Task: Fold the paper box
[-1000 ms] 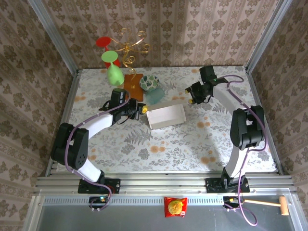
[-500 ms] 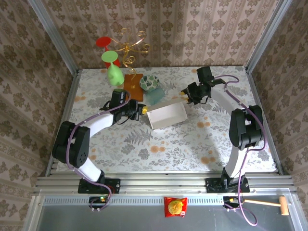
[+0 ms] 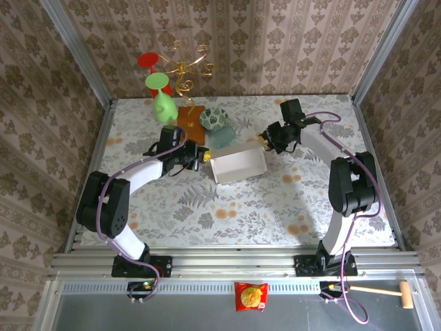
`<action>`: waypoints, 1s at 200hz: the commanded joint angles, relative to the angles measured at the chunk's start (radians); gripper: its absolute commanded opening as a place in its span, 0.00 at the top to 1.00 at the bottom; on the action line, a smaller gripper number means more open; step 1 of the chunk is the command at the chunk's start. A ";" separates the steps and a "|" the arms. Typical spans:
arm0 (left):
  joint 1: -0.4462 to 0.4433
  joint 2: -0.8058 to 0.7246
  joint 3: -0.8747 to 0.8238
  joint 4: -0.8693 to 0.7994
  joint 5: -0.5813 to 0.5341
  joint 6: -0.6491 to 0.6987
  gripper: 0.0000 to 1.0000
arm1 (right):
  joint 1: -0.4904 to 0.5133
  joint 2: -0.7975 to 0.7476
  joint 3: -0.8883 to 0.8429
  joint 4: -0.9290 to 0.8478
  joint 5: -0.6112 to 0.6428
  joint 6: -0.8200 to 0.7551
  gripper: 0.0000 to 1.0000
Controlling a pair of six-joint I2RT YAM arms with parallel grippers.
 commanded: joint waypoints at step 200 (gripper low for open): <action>-0.001 0.054 0.082 -0.315 -0.018 0.432 0.75 | 0.025 0.017 -0.097 -0.001 -0.008 -0.214 0.92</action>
